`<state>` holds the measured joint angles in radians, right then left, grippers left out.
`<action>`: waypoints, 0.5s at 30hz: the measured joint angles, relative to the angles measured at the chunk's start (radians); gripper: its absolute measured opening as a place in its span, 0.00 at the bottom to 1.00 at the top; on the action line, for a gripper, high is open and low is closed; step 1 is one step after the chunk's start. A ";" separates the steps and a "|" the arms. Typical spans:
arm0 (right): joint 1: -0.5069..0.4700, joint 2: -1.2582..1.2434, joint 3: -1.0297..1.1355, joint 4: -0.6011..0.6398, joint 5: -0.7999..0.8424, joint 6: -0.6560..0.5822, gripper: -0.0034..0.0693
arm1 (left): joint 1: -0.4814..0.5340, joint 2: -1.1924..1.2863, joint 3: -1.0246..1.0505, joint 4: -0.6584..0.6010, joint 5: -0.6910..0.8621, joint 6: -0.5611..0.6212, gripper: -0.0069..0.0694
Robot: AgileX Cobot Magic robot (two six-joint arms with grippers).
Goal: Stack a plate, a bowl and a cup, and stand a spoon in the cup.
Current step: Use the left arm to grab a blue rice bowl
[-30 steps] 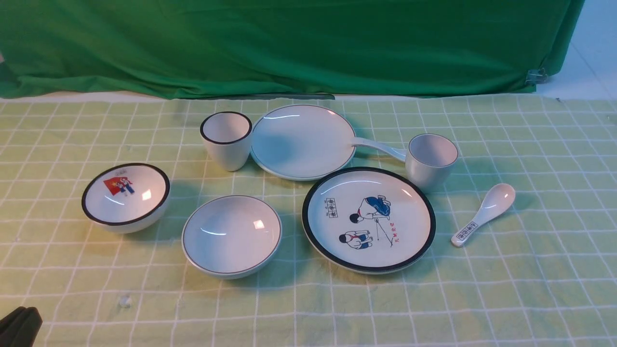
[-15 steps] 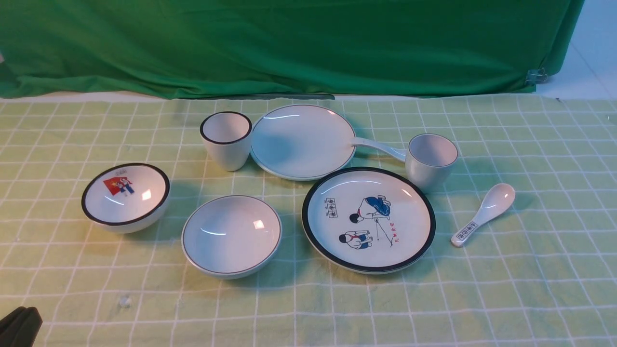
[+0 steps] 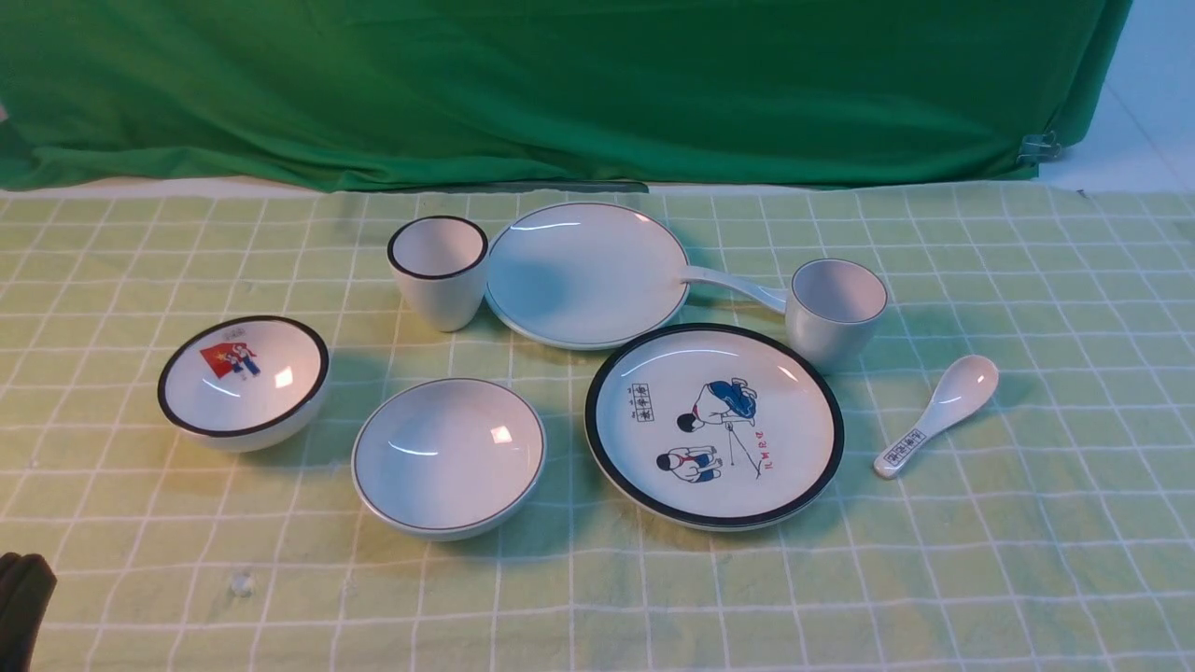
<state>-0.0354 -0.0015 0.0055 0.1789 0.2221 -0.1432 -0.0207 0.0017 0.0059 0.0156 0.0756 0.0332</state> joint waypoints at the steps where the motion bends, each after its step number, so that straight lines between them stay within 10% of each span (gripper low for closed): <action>1: 0.000 0.000 0.000 0.000 -0.061 0.014 0.38 | 0.000 0.000 0.000 0.001 -0.043 0.000 0.12; 10: 0.000 0.000 0.000 -0.003 -0.823 0.180 0.38 | 0.000 0.000 0.000 0.030 -0.659 0.000 0.12; 15: 0.000 0.000 0.000 -0.001 -0.936 0.419 0.38 | 0.000 0.000 0.000 0.011 -0.817 -0.097 0.12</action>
<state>-0.0354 -0.0015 0.0055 0.1783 -0.7143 0.2758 -0.0207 0.0017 0.0059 0.0263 -0.7413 -0.0641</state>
